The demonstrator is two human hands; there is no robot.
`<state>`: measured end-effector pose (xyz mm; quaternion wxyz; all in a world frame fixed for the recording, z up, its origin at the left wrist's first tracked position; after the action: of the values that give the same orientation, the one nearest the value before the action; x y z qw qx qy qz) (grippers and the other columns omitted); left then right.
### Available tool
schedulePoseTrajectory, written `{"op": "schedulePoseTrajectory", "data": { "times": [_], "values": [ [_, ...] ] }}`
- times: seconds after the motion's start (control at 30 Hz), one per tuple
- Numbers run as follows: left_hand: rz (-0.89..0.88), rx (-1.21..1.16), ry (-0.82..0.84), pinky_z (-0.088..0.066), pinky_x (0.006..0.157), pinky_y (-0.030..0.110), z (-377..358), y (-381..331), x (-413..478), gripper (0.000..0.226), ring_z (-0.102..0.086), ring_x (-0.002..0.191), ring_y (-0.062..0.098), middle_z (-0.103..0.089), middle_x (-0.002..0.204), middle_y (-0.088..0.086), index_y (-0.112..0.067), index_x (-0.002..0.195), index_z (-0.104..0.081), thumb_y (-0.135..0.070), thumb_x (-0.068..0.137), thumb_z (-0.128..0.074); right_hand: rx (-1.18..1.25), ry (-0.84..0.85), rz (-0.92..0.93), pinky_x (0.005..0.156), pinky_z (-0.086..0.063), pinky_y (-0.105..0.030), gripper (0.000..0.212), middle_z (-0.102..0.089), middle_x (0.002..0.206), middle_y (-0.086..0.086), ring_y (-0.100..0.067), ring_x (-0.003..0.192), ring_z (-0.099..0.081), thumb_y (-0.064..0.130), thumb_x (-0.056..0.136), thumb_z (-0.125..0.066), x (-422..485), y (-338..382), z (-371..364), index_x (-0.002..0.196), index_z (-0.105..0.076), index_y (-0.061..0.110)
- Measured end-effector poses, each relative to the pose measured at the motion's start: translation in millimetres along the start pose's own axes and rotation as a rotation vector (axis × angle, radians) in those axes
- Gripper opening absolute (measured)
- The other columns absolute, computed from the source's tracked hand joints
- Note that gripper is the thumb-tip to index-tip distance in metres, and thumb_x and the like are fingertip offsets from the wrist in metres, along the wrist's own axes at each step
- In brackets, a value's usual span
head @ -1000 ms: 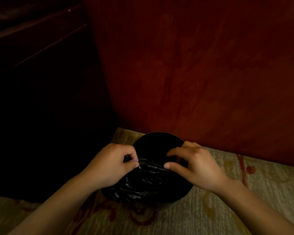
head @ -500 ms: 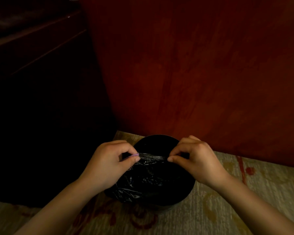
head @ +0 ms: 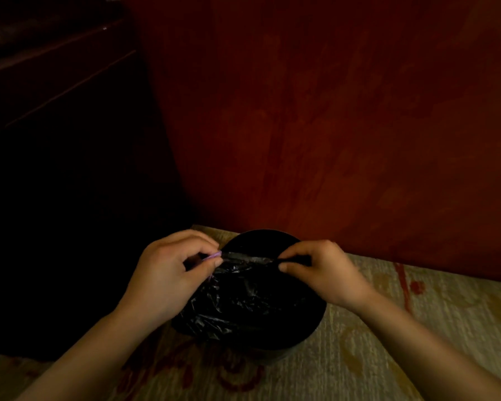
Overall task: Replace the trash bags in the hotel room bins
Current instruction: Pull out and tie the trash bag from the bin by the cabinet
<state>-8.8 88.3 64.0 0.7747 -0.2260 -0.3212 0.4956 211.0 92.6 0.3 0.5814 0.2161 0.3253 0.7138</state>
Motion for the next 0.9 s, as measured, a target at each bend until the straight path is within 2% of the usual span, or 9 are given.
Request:
{"op": "schedulePoseTrajectory", "data": {
  "times": [0.07, 0.2, 0.33, 0.4, 0.5, 0.6, 0.7, 0.77, 0.9],
  "values": [
    [-0.112, -0.018, -0.001, -0.049, 0.076, 0.014, 5, -19, -1, 0.003, -0.065, 0.093, 0.002, -0.068, 0.097, -0.016, -0.02, 0.083, -0.076, -0.023, 0.083, -0.077, 0.152, -0.069, -0.034, 0.076, -0.059, -0.04, 0.006, -0.076, 0.086, 0.009, -0.004, 0.079, -0.071, 0.028, 0.09, -0.072, 4, -3, 7, 0.091, -0.078, 0.025],
    [-0.167, -0.2, 0.129, -0.05, 0.062, 0.015, 0, -45, -17, 0.011, -0.067, 0.076, 0.004, -0.068, 0.087, -0.015, -0.028, 0.088, -0.072, -0.035, 0.089, -0.063, 0.255, -0.111, -0.084, 0.071, -0.057, -0.053, 0.009, -0.075, 0.08, -0.004, -0.025, 0.074, -0.071, 0.024, 0.091, -0.072, 7, -9, 13, 0.083, -0.075, 0.021],
    [-0.09, -0.258, 0.204, -0.051, 0.059, 0.02, -11, -42, -28, 0.015, -0.066, 0.07, 0.012, -0.066, 0.078, -0.01, -0.034, 0.09, -0.066, -0.043, 0.091, -0.055, 0.385, -0.084, -0.126, 0.06, -0.045, -0.048, 0.01, -0.07, 0.079, -0.025, -0.042, 0.062, -0.058, 0.02, 0.091, -0.072, 9, -16, 13, 0.088, -0.071, 0.01],
    [-0.083, -0.231, 0.196, -0.051, 0.057, 0.022, -13, -39, -29, 0.016, -0.066, 0.069, 0.012, -0.065, 0.077, -0.011, -0.035, 0.091, -0.066, -0.046, 0.09, -0.054, 0.367, -0.056, -0.128, 0.057, -0.039, -0.041, 0.012, -0.069, 0.07, -0.019, -0.036, 0.054, -0.052, 0.018, 0.088, -0.075, 9, -17, 12, 0.087, -0.068, 0.009],
    [-0.139, -0.148, 0.224, -0.05, 0.057, 0.02, -17, -46, -30, 0.019, -0.066, 0.072, 0.002, -0.067, 0.082, -0.018, -0.035, 0.094, -0.067, -0.049, 0.09, -0.055, 0.289, -0.004, -0.136, 0.052, -0.033, -0.036, 0.018, -0.057, 0.055, 0.003, -0.018, 0.047, -0.043, 0.01, 0.083, -0.079, 10, -17, 6, 0.085, -0.061, 0.009],
    [-0.182, -0.094, 0.257, -0.051, 0.062, 0.017, -20, -53, -31, 0.022, -0.065, 0.079, -0.005, -0.068, 0.092, -0.022, -0.035, 0.1, -0.066, -0.05, 0.091, -0.054, 0.212, 0.107, -0.212, 0.053, -0.038, -0.033, 0.023, -0.065, 0.072, 0.004, -0.014, 0.05, -0.051, 0.007, 0.079, -0.078, 12, -20, -1, 0.098, -0.066, 0.014],
    [-0.201, -0.108, 0.233, -0.051, 0.064, 0.012, -15, -56, -32, 0.019, -0.065, 0.081, -0.008, -0.067, 0.094, -0.022, -0.035, 0.101, -0.067, -0.048, 0.091, -0.056, -0.061, 0.202, -0.184, 0.047, -0.036, -0.018, 0.027, -0.066, 0.084, 0.007, 0.002, 0.049, -0.055, 0.011, 0.081, -0.073, 13, -17, -3, 0.106, -0.07, 0.02],
    [-0.197, -0.113, 0.219, -0.052, 0.064, 0.013, -12, -56, -32, 0.018, -0.066, 0.082, -0.008, -0.068, 0.095, -0.022, -0.036, 0.101, -0.067, -0.047, 0.091, -0.057, -0.081, 0.168, -0.152, 0.049, -0.039, -0.026, 0.012, -0.067, 0.07, 0.003, -0.003, 0.048, -0.054, 0.011, 0.083, -0.071, 14, -15, -3, 0.09, -0.074, 0.021],
    [-0.195, -0.104, 0.196, -0.052, 0.063, 0.015, -9, -55, -30, 0.018, -0.066, 0.081, -0.006, -0.068, 0.094, -0.021, -0.035, 0.101, -0.067, -0.046, 0.091, -0.057, 0.038, -0.024, -0.083, 0.055, -0.043, -0.032, 0.019, -0.068, 0.073, -0.004, -0.006, 0.056, -0.056, 0.016, 0.084, -0.074, 18, -11, 3, 0.077, -0.07, 0.032]
  ]
}}
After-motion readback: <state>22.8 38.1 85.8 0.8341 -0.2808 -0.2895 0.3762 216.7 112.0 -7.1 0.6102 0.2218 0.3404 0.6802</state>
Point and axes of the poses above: each hand's wrist, its own x-axis towards the middle knuckle, its own z-axis out of the back of the hand, y = z × x, the point moved 10 cm from there along x, towards the middle knuckle
